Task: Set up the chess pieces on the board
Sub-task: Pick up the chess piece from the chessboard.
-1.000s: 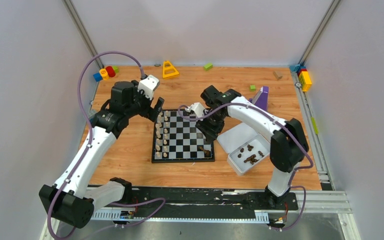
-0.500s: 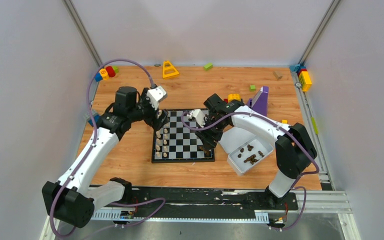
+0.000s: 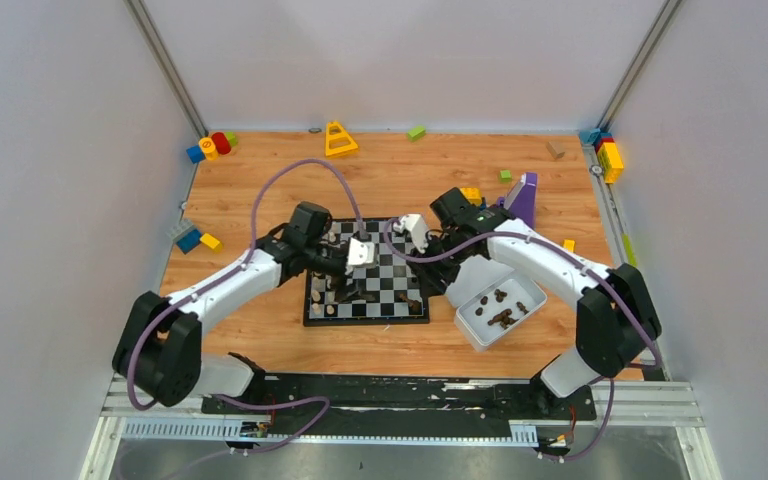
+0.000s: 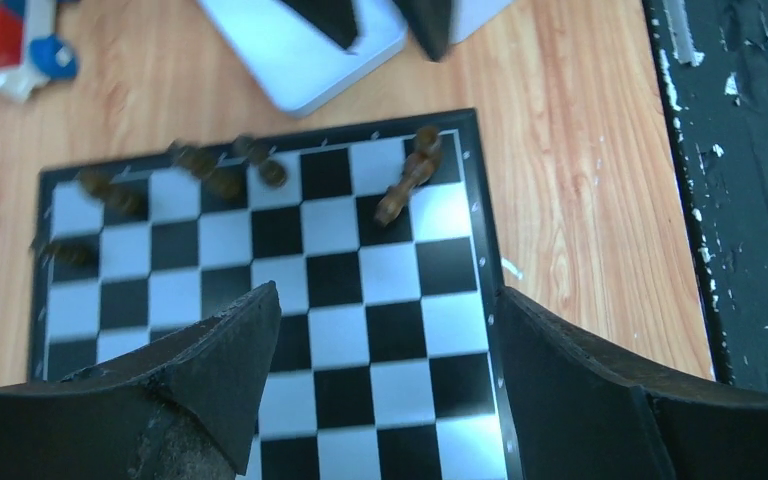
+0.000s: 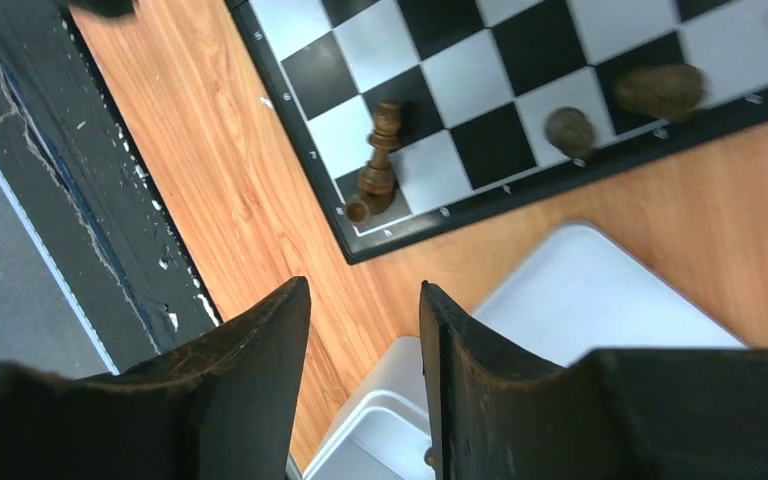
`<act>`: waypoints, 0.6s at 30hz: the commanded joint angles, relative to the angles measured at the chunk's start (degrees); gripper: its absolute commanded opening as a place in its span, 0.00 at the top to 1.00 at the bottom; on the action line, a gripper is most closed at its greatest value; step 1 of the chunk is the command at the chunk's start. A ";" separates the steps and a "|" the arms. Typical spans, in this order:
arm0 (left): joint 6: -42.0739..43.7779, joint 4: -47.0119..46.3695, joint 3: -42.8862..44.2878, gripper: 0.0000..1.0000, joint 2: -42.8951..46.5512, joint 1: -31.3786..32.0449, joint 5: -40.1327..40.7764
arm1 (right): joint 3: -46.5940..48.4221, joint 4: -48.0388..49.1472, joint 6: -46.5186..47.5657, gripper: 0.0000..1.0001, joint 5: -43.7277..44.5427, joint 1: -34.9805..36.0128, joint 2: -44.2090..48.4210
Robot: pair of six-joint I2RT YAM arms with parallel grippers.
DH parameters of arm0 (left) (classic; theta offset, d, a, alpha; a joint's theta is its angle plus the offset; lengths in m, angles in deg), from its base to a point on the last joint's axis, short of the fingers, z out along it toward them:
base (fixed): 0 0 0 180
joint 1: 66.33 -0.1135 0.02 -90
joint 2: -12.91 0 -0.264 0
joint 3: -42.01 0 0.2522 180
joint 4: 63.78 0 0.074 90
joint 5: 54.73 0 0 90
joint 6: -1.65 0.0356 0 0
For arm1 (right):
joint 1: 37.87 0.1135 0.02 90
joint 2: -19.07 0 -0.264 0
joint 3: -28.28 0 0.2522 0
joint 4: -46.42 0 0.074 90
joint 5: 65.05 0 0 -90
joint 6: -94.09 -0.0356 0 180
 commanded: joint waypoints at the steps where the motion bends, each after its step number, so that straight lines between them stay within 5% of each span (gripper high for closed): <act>1: 8.30 -8.12 0.37 0.16 -4.17 6.32 -0.40 | -1.51 2.49 -0.61 0.55 -3.74 -4.91 5.18; 18: 15.84 -10.50 7.76 0.38 -20.11 14.11 8.01 | -8.87 4.56 -0.79 0.57 -10.76 -16.94 12.61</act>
